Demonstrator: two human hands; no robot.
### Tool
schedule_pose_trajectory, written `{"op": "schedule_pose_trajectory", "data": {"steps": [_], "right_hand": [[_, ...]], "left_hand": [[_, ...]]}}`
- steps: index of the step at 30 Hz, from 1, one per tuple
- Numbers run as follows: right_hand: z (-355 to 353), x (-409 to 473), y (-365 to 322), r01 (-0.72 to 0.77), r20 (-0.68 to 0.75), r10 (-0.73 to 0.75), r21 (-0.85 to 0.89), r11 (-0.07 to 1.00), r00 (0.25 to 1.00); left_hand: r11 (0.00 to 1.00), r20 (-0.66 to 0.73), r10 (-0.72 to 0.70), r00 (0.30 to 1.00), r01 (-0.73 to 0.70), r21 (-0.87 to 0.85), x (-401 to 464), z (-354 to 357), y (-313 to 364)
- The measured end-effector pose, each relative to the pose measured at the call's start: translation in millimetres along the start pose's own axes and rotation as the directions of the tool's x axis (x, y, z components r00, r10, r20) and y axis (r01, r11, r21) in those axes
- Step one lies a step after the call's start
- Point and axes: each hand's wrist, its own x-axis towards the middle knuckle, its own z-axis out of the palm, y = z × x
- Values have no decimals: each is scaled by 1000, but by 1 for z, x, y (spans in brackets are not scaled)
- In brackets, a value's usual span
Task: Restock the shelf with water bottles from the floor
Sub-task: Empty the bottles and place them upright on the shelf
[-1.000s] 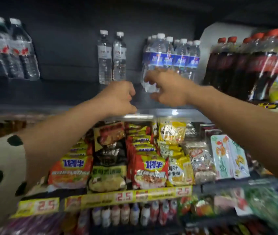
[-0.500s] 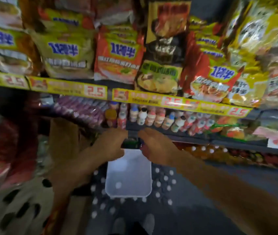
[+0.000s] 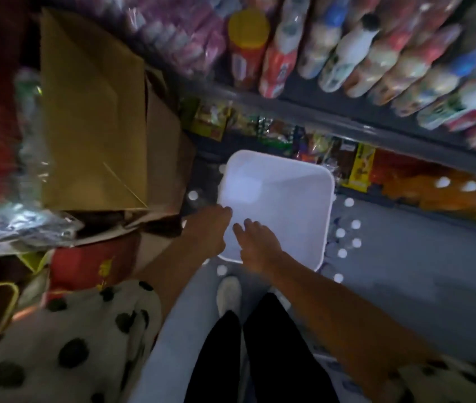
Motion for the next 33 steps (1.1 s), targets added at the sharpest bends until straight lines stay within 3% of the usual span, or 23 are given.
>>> {"op": "schedule_pose_trajectory", "data": {"steps": [5, 9, 13, 16, 18, 22, 25, 33], "right_hand": [[27, 25, 5, 38, -55, -40, -42, 998, 998], [5, 19, 14, 57, -47, -58, -17, 998, 997], [-67, -23, 24, 67, -66, -63, 66, 996, 996], [-144, -75, 36, 101, -123, -86, 121, 987, 989], [-205, -120, 42, 146, -201, -120, 120, 982, 972], [-334, -226, 39, 236, -430, -165, 116, 965, 888], [-413, -309, 30, 250, -577, -153, 91, 964, 803], [-522, -484, 1, 104, -859, 68, 140, 985, 507]], "left_hand": [[999, -47, -39, 998, 37, -37, 11, 20, -17], [997, -74, -47, 996, 42, -69, 3, 12, -17], [987, -82, -1, 997, -12, -163, -21, -23, -8], [935, -56, 122, 991, -134, -330, -46, -64, 7], [920, -74, 207, 975, -220, -324, -66, -103, 28], [808, -171, 422, 890, -455, -375, -114, -183, 84], [737, -283, 490, 825, -565, -371, -151, -234, 121], [504, -506, 627, 592, -804, -314, -267, -350, 222]]}}
